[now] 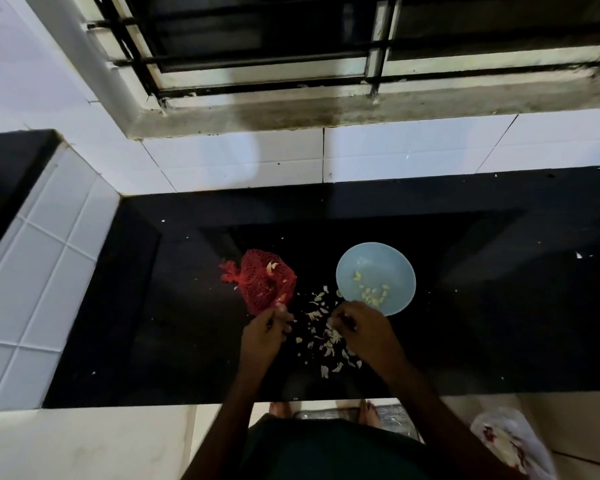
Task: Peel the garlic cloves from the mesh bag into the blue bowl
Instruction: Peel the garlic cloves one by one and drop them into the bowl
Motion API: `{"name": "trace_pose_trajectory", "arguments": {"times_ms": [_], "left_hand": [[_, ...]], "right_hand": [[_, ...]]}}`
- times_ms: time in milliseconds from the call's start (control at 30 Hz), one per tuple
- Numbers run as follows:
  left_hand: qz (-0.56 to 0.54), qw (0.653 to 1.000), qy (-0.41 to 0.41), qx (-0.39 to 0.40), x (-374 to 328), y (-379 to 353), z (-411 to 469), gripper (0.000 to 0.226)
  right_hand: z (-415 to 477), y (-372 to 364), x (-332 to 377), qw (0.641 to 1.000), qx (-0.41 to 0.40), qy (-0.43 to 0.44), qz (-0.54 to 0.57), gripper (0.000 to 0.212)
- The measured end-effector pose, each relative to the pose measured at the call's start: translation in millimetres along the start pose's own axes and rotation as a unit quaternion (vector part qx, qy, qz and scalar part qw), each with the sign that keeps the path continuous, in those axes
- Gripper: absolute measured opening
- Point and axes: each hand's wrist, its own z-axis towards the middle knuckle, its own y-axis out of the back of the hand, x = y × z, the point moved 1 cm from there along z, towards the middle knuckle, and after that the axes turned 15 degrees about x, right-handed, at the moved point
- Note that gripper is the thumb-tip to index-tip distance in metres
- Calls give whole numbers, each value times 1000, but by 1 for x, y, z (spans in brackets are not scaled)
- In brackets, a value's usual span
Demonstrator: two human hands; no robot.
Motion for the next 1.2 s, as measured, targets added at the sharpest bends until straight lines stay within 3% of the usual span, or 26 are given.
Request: {"name": "trace_pose_trajectory", "arguments": {"times_ms": [67, 300, 467, 767, 1000, 1200], "left_hand": [[59, 998, 11, 1, 15, 11, 0, 10], [97, 994, 46, 22, 43, 16, -8, 16], [108, 992, 60, 22, 43, 11, -14, 3], [-26, 994, 30, 97, 28, -6, -15, 8], [-124, 979, 10, 160, 14, -13, -8, 8], [-97, 984, -14, 151, 3, -28, -3, 15]], "right_hand": [[7, -18, 9, 998, 53, 21, -18, 3], [38, -52, 21, 981, 113, 50, -150, 17], [45, -68, 27, 973, 120, 51, -189, 5], [32, -54, 14, 997, 71, -16, 3, 10], [13, -40, 11, 995, 28, 27, 87, 17], [4, -33, 8, 989, -43, 25, 140, 29]]}}
